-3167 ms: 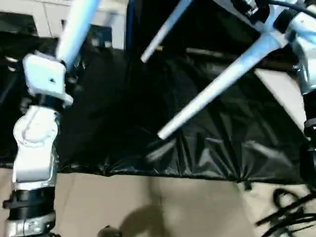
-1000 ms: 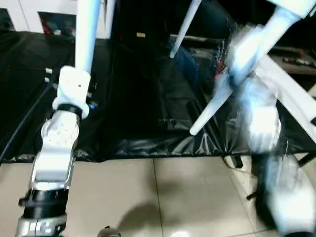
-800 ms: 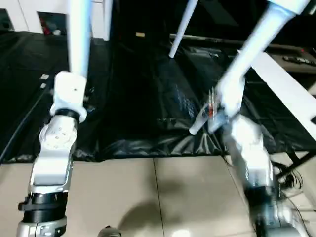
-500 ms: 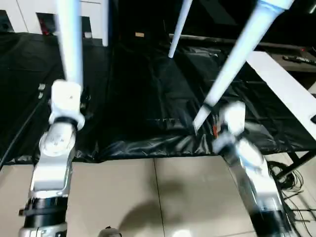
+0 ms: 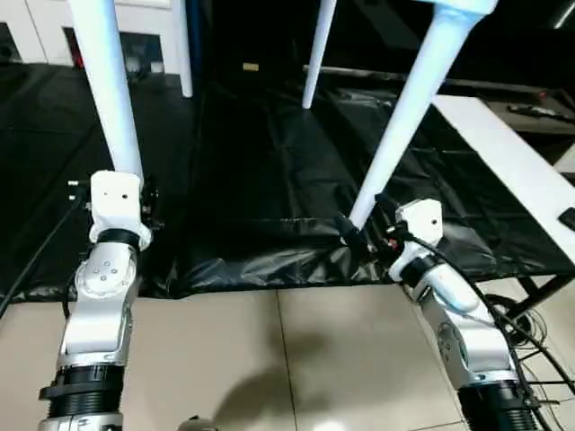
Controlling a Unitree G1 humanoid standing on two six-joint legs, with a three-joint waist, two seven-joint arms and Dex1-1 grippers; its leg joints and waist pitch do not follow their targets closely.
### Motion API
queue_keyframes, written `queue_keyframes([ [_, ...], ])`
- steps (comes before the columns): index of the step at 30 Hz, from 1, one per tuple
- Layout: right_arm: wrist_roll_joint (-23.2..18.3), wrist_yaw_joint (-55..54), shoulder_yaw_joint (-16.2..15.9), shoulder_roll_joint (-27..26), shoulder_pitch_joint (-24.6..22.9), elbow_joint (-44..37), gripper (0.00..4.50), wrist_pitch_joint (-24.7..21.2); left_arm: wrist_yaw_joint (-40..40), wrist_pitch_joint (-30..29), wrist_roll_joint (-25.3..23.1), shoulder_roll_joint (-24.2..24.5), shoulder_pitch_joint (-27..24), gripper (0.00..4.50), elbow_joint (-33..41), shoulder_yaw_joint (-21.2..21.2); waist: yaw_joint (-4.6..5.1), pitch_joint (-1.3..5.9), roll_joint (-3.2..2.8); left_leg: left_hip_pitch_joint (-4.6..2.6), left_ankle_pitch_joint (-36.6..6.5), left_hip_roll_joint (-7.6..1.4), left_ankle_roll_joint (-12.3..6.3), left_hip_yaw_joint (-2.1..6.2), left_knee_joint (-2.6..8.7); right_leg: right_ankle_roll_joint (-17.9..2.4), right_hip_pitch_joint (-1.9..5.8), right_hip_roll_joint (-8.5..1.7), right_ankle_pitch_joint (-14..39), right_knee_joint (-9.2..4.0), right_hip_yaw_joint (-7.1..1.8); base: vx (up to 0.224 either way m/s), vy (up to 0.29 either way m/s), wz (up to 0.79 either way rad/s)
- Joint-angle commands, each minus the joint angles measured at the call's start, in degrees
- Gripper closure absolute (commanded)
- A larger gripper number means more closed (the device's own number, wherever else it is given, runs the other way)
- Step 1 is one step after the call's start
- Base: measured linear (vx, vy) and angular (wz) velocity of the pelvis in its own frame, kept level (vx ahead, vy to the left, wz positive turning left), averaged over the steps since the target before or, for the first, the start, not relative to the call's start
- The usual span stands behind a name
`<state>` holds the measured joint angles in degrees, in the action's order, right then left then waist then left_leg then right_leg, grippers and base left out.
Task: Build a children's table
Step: Flip table
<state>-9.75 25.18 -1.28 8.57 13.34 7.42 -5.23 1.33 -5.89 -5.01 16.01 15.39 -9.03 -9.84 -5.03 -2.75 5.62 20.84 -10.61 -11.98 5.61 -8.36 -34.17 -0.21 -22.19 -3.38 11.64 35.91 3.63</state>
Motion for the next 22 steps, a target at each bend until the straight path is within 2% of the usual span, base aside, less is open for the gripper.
queue_keyframes([
  [1, -1.18, -0.44, -0.33, 0.04, -0.76, -2.23, 0.0, -1.91, 0.4, -2.14, -1.78, -0.53, -3.32, 2.05, -1.61, 2.01, 0.48, 2.21, -1.09, -0.54, -22.81, -1.25, 2.01, 0.43, 5.36, -1.97, 0.87, -4.3, 27.45, -6.44, -2.7, 0.0, 0.0, 0.0],
  [2, -1.26, -0.51, -0.41, -0.1, -1.12, -2.59, 0.0, -2.15, 0.31, -2.17, -1.64, -0.68, -4.01, 1.97, -0.72, 1.89, 0.45, 2.44, -1.22, -0.4, -21.24, -1.37, 1.97, 0.46, 5.36, -2.16, 1.04, -4.42, 25.89, -6.25, -2.78, 0.0, 0.0, 0.0],
  [3, -1.99, -0.7, -0.33, -0.6, -2.1, -3.59, 0.0, -2.76, 0.71, -2.36, -0.77, -1.42, -6.07, 1.92, 2.48, 1.65, 0.41, 2.6, -0.96, -0.21, -19.4, -1.5, 1.75, 0.34, 5.35, -2.87, 1.08, -4.29, 22.56, -6.02, -2.82, 0.0, 0.0, 0.0],
  [5, -2.4, -0.79, -0.22, -0.93, -2.62, -4.11, 0.0, -3.06, 1.0, -2.29, -0.23, -1.83, -7.24, 1.85, 4.26, 1.59, 0.33, 2.68, -1.21, -0.18, -17.56, -1.66, 1.59, 0.17, 5.36, -4.51, 1.01, -3.98, 16.65, -5.53, -2.89, 0.0, 0.0, 0.0],
  [6, -2.63, -0.83, -0.21, -1.1, -3.17, -4.69, 0.0, -3.21, 1.59, -2.08, 0.65, -2.35, -8.36, 1.61, 6.2, 1.56, 0.19, 2.85, -1.3, -0.29, -17.0, -1.69, 1.53, 0.15, 5.28, -5.15, 1.08, -3.98, 14.64, -5.27, -2.89, 0.0, 0.0, 0.0],
  [7, -2.72, -0.85, -0.2, -1.17, -3.38, -4.91, 0.0, -3.26, 1.81, -2.0, 0.99, -2.54, -8.77, 1.51, 6.92, 1.55, 0.06, 2.96, -1.05, -0.02, -15.02, -1.78, 1.3, 0.1, 5.21, -6.16, 1.4, -4.01, 10.72, -4.8, -2.87, 0.0, 0.0, 0.0],
  [8, -3.23, -0.67, -0.33, -1.4, -4.37, -5.78, 0.0, -3.46, 2.69, -1.15, 2.18, -3.22, -10.49, 1.47, 9.65, 1.68, -0.16, 2.88, -0.94, -0.11, -13.93, -1.72, 1.0, -0.12, 5.12, -6.83, 1.3, -3.87, 8.21, -4.69, -2.84, 0.0, 0.0, 0.0],
  [9, -3.28, -0.64, -0.38, -1.43, -4.66, -6.05, 0.0, -3.52, 2.92, -0.84, 2.43, -3.31, -10.97, 1.4, 10.33, 1.83, -0.17, 2.79, -0.93, 0.02, -13.7, -1.78, 0.89, -0.1, 5.19, -7.07, 1.48, -3.91, 7.51, -4.57, -2.85, 0.051, 0.007, 0.0],
  [10, -3.55, -0.58, -0.6, -1.58, -6.28, -7.62, 0.0, -3.94, 4.15, 0.86, 3.99, -3.88, -13.69, 1.4, 14.15, 2.64, -0.39, 2.83, -1.03, 0.0, -13.23, -1.74, 0.75, -0.16, 5.11, -7.22, 1.58, -3.94, 6.41, -4.48, -2.86, 0.0, 0.0, 0.0],
  [11, -3.77, -1.03, -0.59, -1.84, -8.15, -9.28, 0.0, -4.73, 4.21, 1.17, 6.37, -5.3, -16.58, 1.4, 18.6, 2.58, -0.41, 2.79, -1.37, 0.28, -12.64, -1.74, 0.8, -0.2, 5.18, -7.26, 1.86, -3.91, 4.64, -4.25, -2.9, 0.0, 0.0, 0.0],
  [12, -3.78, -1.13, -0.56, -1.87, -8.37, -9.46, 0.0, -4.85, 4.12, 1.06, 6.69, -5.53, -16.89, 1.4, 19.14, 2.49, -0.41, 2.79, -1.37, 0.28, -12.64, -1.74, 0.8, -0.2, 5.18, -7.26, 1.86, -3.91, 4.64, -4.25, -2.9, 0.0, 0.0, 0.0],
  [13, -3.56, -1.82, -0.46, -1.79, -10.19, -11.02, 0.0, -5.23, 3.01, -0.33, 7.6, -6.82, -19.23, 1.4, 23.07, 2.21, -0.37, 2.67, -1.79, 0.23, -13.52, -1.74, 1.08, -0.2, 5.28, -7.39, 1.8, -3.83, 4.57, -4.25, -2.91, 0.0, 0.0, 0.0],
  [14, -3.35, -2.09, -0.46, -1.64, -11.0, -11.72, 0.0, -5.23, 2.46, -1.09, 7.4, -7.19, -20.18, 1.4, 24.64, 2.26, -0.35, 2.65, -1.43, 0.09, -14.3, -1.81, 1.2, -0.35, 5.2, -7.35, 1.79, -3.7, 4.54, -4.43, -2.9, 0.0, 0.0, 0.0],
  [15, -3.35, -2.09, -0.46, -1.64, -11.0, -11.72, 0.0, -5.23, 2.46, -1.09, 7.4, -7.19, -20.18, 1.4, 24.64, 2.26, -0.31, 2.63, -1.32, 0.12, -14.59, -1.72, 1.06, -0.39, 5.25, -7.0, 1.86, -3.59, 4.89, -4.55, -2.88, 0.0, 0.0, 0.0],
  [16, -2.99, -2.59, -0.35, -1.31, -12.38, -12.79, 0.0, -5.86, 1.14, -3.39, 7.56, -8.6, -21.35, 1.4, 26.7, 1.92, -0.34, 2.57, -1.53, -0.06, -15.42, -1.59, 1.01, -0.47, 5.28, -6.39, 1.72, -3.51, 6.53, -4.69, -2.94, 0.0, 0.0, 0.0],
  [17, -2.36, -3.35, -0.25, -0.77, -14.22, -13.94, 0.0, -7.31, -0.07, -5.44, 6.68, -9.62, -22.58, 1.4, 28.38, 2.14, -0.31, 2.31, -1.56, 0.07, -16.34, -1.61, 1.13, -0.39, 5.41, -5.52, 1.79, -3.56, 8.65, -5.04, -2.95, 0.0, 0.0, 0.0],
  [18, -1.95, -3.85, -0.16, -0.44, -15.41, -14.67, 0.0, -8.42, -0.78, -6.84, 6.11, -10.3, -23.33, 1.4, 29.42, 2.26, -0.35, 2.18, -1.38, 0.04, -16.93, -1.64, 1.13, -0.41, 5.44, -4.93, 1.75, -3.62, 10.0, -5.3, -2.95, 0.0, 0.0, 0.0],
  [19, -1.62, -4.37, -0.08, -0.35, -16.41, -14.94, 0.0, -9.16, -1.08, -6.93, 5.46, -10.54, -24.17, 1.4, 29.81, 2.5, -0.41, 1.99, -1.63, -0.04, -18.41, -1.48, 1.24, -0.33, 5.56, -3.84, 1.68, -3.6, 13.36, -5.59, -2.94, 0.0, 0.0, 0.0],
  [20, -1.57, -4.43, 0.02, -0.26, -17.32, -14.95, 0.0, -9.16, -1.5, -6.31, 3.94, -10.43, -25.02, 1.4, 29.79, 3.04, -0.32, 1.85, -1.47, -0.12, -19.74, -1.43, 1.11, -0.31, 5.58, -2.96, 1.45, -3.56, 16.11, -6.01, -2.95, 0.0, 0.0, 0.0],
  [21, -1.74, -4.19, -0.12, -0.08, -17.89, -14.99, 0.0, -9.2, -1.56, -5.86, 3.34, -10.33, -25.57, 1.4, 29.82, 3.35, -0.36, 1.73, -1.65, -0.14, -20.64, -1.29, 0.99, -0.29, 5.63, -2.4, 1.36, -3.57, 18.11, -6.33, -2.97, 0.0, 0.0, 0.0],
  [22, -1.82, -3.89, -0.37, 0.17, -18.43, -15.06, 0.0, -9.11, -1.61, -5.32, 2.67, -10.16, -26.01, 1.4, 29.88, 3.66, -0.35, 1.84, -1.49, -0.18, -21.29, -1.28, 0.92, -0.18, 5.57, -1.47, 1.37, -3.74, 20.63, -6.63, -3.0, 0.0, 0.0, 0.0],
])
